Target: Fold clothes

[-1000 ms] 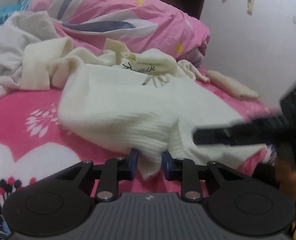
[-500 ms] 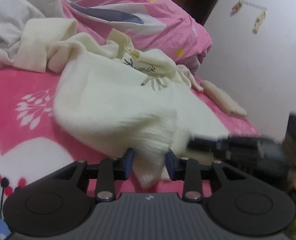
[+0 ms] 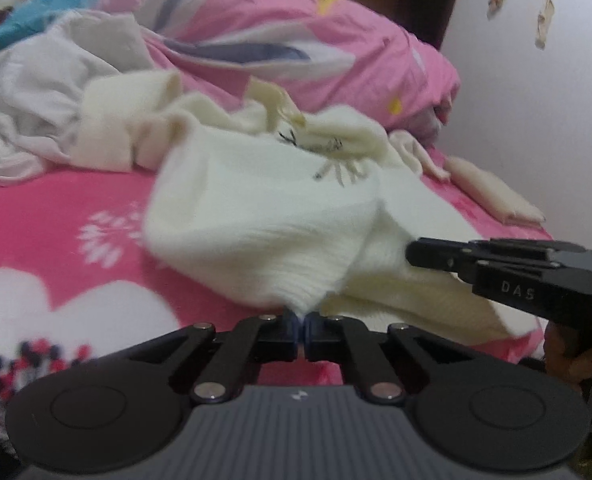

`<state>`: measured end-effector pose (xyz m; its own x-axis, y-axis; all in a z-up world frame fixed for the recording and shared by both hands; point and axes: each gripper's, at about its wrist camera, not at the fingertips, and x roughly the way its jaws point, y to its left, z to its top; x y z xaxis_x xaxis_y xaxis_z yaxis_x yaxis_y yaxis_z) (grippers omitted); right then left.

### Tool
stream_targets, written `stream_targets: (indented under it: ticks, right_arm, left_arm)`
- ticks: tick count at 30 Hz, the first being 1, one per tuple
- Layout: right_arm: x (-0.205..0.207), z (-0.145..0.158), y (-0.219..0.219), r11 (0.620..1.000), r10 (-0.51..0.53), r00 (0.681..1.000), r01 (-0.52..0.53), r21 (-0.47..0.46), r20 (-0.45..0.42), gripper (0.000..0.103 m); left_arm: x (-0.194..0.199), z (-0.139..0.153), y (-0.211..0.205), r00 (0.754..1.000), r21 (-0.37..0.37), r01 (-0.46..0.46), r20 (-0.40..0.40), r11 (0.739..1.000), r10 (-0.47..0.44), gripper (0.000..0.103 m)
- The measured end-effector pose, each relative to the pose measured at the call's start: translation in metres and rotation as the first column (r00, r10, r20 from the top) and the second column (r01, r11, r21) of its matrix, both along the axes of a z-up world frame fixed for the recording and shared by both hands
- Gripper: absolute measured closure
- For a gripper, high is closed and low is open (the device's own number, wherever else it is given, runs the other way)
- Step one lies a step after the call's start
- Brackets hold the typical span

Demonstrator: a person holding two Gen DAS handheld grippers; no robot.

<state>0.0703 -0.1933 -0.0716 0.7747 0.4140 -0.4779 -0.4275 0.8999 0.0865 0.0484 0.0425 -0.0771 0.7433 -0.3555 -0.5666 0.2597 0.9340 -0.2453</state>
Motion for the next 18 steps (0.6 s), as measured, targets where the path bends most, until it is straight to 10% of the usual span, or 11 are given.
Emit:
stream_targets:
  ticks: [10, 18]
  right_arm:
    - [-0.052, 0.004, 0.024, 0.979, 0.150, 0.988, -0.145, -0.140, 0.030, 0.101]
    - [-0.082, -0.032, 0.058, 0.875, 0.223, 0.973, -0.225, -0.429, -0.056, 0.101]
  left_arm:
    - [-0.043, -0.015, 0.057, 0.980, -0.113, -0.171, -0.124, 0.979, 0.157, 0.101]
    - [-0.050, -0.028, 0.060, 0.986, -0.089, -0.153, -0.080, 0.984, 0.146, 0.101]
